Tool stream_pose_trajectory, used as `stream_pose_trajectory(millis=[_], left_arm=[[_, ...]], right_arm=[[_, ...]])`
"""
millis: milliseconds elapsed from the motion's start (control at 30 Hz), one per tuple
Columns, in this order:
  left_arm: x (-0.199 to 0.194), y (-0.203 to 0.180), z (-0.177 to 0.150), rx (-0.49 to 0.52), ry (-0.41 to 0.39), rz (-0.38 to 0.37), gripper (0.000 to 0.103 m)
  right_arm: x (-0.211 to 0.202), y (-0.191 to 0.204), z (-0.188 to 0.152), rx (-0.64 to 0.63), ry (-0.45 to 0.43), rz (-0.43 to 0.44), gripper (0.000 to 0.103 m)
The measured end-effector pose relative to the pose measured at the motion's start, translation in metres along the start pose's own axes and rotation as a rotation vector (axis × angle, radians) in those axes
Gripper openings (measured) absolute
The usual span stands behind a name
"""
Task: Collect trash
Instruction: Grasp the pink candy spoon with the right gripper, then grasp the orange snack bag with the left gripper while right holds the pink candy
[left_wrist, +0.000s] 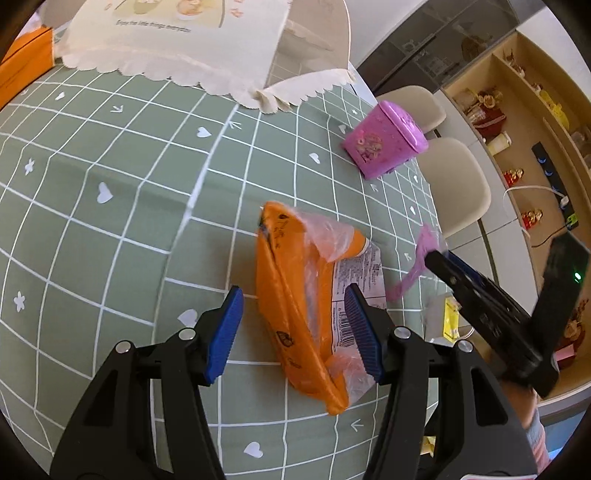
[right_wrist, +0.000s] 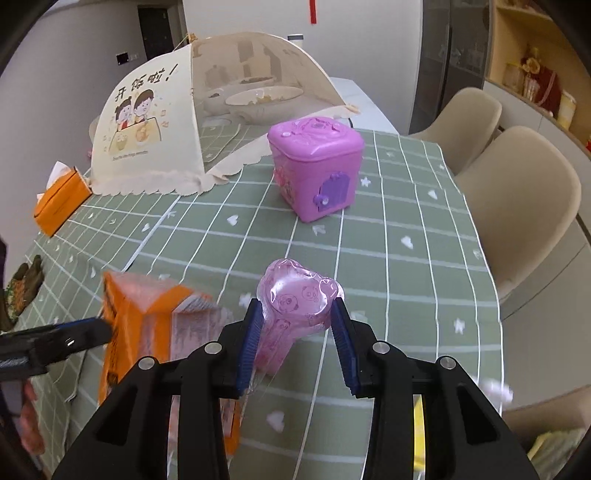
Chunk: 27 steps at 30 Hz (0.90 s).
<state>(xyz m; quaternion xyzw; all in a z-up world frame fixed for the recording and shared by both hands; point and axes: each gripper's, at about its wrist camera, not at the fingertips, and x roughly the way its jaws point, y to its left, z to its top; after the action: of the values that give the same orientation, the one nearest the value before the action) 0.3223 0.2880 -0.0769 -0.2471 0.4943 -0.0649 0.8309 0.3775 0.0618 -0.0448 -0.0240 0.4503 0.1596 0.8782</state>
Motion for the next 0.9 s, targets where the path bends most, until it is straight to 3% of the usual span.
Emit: stream_pose_trajectory(millis=[367, 500, 567, 733, 900], left_arm=[[0.015, -0.005, -0.01, 0.04, 0.038, 0.043, 0.052], [0.027, -0.009, -0.007, 0.091, 0.068, 0.051, 0.036], [0.031, -0.011, -0.005, 0.138, 0.094, 0.052, 0.019], [0.011, -0.013, 0.001, 0.203, 0.076, 0.013, 0.008], [-0.022, -0.006, 0.01, 0.249, 0.02, -0.036, 0.007]], right_arm=[[-0.034, -0.006, -0.036, 0.115, -0.02, -0.023, 0.037], [-0.051, -0.002, -0.051, 0.144, -0.038, -0.068, 0.037], [-0.061, 0.001, -0.059, 0.17, -0.052, -0.086, 0.037], [-0.079, 0.008, -0.07, 0.21, -0.067, -0.11, 0.037], [-0.085, 0.016, -0.07, 0.209, -0.065, -0.105, 0.037]])
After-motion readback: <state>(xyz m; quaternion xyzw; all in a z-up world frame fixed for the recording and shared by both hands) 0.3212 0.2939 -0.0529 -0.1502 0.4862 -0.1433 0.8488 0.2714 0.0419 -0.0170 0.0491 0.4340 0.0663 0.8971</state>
